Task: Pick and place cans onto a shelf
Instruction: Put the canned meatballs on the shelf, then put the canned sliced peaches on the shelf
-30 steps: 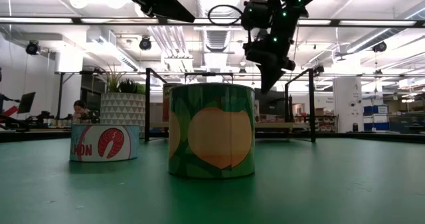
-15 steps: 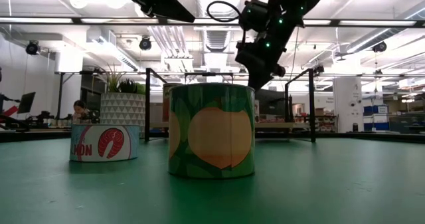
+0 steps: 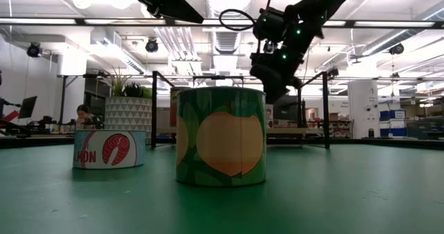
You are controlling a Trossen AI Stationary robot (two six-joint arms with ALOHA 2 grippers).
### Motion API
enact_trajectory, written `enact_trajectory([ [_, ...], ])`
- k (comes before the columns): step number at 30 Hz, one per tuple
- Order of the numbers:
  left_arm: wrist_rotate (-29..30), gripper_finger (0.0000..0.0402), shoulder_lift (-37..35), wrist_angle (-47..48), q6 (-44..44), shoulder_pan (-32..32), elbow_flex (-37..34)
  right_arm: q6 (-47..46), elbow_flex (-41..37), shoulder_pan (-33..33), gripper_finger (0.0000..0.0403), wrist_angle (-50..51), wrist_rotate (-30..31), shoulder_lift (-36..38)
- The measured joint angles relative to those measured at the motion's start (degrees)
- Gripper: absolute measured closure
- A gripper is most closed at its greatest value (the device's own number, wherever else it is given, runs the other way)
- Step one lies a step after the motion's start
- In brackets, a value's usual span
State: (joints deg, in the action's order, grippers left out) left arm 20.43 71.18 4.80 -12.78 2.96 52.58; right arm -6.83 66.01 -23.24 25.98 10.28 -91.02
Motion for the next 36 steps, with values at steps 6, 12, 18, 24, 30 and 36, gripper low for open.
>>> enact_trajectory([
  [6,0.0,0.0402,0.0,0.0,0.0,0.0,0.0,-0.2,1.5,0.0,0.0394,4.4,0.0,0.0],
  [12,0.0,0.0402,0.0,0.0,0.0,0.0,0.0,-0.6,2.9,0.0,0.0394,5.7,-0.3,-0.1],
  [18,0.0,0.0402,0.0,0.0,0.0,0.0,0.0,-0.7,4.6,0.4,0.0394,5.4,-0.1,-0.2],
  [24,0.0,0.0402,0.0,0.0,0.0,0.0,0.0,-1.1,5.6,2.6,0.0394,5.6,0.2,1.5],
  [30,-2.6,0.0402,0.0,-0.1,1.9,0.0,0.0,-2.4,5.5,8.9,0.0394,8.8,0.2,6.1],
  [36,-9.3,0.0402,0.0,-0.5,4.6,1.0,0.0,-3.6,3.2,21.6,0.0394,9.2,0.1,9.6],
])
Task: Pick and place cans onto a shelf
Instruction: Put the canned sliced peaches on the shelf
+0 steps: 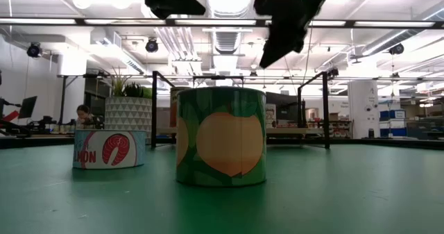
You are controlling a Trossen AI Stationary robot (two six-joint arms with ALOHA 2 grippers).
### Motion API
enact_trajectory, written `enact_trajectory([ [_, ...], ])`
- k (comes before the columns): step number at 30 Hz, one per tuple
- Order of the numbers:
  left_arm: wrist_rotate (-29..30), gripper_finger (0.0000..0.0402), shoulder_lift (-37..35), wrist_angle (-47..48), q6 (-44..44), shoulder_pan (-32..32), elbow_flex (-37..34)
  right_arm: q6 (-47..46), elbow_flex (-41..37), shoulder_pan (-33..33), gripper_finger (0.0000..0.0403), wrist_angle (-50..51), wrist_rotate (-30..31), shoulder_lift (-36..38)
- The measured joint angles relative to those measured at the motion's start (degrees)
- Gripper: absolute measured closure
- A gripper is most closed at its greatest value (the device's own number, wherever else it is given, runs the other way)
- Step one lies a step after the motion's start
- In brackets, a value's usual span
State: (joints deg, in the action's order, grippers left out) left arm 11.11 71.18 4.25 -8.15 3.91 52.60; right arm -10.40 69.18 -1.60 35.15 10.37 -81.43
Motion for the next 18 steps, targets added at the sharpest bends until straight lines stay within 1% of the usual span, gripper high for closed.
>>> enact_trajectory([
  [4,-0.1,0.0402,0.0,0.2,3.9,3.0,0.0,-0.1,-3.2,9.7,0.0394,-2.1,-0.1,0.4],
  [10,-0.2,0.0402,0.4,-0.1,7.6,9.7,1.5,-0.8,-10.0,21.3,0.0394,-11.8,-0.1,0.4],
  [14,-0.2,0.0402,3.5,-1.3,13.6,14.7,1.2,-2.1,-12.6,25.8,0.0394,-15.6,0.1,0.4],
  [18,-0.2,0.0402,8.7,-1.5,19.7,19.2,1.1,-2.7,-14.2,27.8,0.0394,-17.0,0.1,0.4],
])
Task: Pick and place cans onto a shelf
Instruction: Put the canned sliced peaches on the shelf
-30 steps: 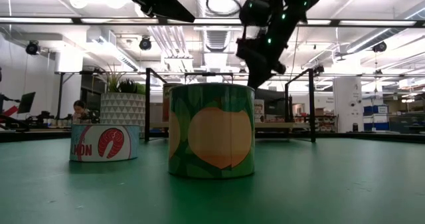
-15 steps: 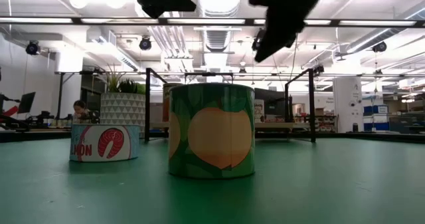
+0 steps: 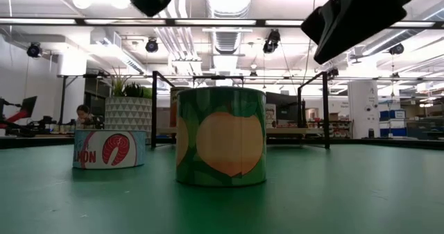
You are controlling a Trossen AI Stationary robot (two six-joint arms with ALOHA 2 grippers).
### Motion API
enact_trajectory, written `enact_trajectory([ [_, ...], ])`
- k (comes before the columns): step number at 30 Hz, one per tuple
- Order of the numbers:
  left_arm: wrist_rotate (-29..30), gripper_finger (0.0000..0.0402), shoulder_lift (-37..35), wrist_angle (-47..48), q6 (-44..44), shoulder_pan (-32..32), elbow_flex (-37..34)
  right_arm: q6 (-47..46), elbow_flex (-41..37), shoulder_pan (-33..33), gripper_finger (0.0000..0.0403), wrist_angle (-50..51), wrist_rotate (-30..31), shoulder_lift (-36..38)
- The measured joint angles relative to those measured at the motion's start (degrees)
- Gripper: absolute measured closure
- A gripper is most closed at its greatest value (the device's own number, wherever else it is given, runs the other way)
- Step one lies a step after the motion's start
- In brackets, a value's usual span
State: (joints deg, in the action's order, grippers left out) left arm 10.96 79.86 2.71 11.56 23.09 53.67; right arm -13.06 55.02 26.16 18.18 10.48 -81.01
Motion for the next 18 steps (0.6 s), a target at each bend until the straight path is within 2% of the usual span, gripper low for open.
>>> enact_trajectory([
  [5,0.0,0.0402,6.9,-0.4,5.4,3.3,1.5,0.0,-2.3,0.2,0.0394,-4.7,0.1,-0.2],
  [18,0.5,0.0402,20.4,1.5,11.4,11.2,10.0,0.1,-4.8,0.4,0.0394,-12.4,0.1,-4.0],
])
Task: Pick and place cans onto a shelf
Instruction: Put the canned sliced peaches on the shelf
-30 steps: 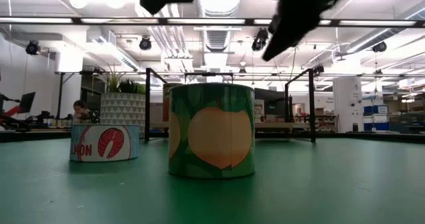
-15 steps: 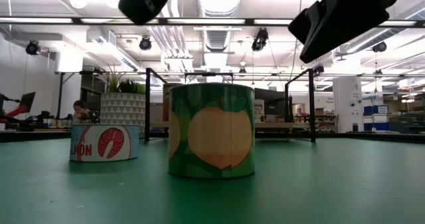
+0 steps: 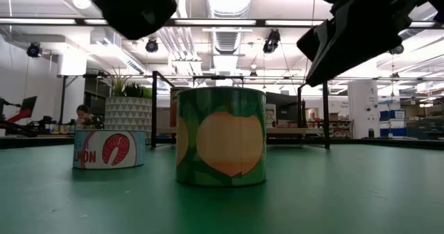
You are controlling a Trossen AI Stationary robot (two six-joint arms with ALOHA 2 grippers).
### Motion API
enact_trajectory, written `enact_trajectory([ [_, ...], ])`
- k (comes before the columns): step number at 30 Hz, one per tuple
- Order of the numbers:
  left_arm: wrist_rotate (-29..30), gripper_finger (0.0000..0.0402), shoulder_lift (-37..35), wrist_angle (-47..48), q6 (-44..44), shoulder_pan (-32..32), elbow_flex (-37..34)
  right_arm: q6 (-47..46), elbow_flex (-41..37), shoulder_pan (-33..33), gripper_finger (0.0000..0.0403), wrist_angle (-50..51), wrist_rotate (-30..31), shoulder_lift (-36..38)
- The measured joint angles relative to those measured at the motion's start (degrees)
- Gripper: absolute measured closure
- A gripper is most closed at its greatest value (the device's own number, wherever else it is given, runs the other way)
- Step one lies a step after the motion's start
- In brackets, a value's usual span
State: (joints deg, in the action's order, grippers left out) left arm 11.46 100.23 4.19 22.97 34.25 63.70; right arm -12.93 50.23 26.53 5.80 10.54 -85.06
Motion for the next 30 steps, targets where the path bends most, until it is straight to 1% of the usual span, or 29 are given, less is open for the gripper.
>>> enact_trajectory([
  [7,0.7,0.0402,7.8,-0.3,2.7,1.5,4.6,1.7,-0.6,0.1,0.0394,-6.9,0.2,-4.1],
  [10,0.8,0.0402,10.4,1.4,3.5,1.6,6.9,2.9,-0.6,0.1,0.0394,-9.8,1.0,-6.0],
  [14,2.0,0.0402,12.8,6.4,3.7,1.7,9.8,4.5,-0.3,-0.4,0.0394,-13.2,3.0,-7.8],
  [16,3.4,0.0402,13.6,9.4,3.7,1.6,10.5,4.6,-0.3,-1.0,0.0394,-15.5,3.0,-8.7],
  [23,5.2,0.0402,14.1,10.0,3.1,0.8,10.4,4.6,-0.3,-2.9,0.0394,-17.5,3.1,-9.2],
  [30,6.0,0.0402,14.1,10.0,2.6,0.5,9.8,6.6,-0.3,-3.4,0.0394,-22.9,3.0,-11.2],
])
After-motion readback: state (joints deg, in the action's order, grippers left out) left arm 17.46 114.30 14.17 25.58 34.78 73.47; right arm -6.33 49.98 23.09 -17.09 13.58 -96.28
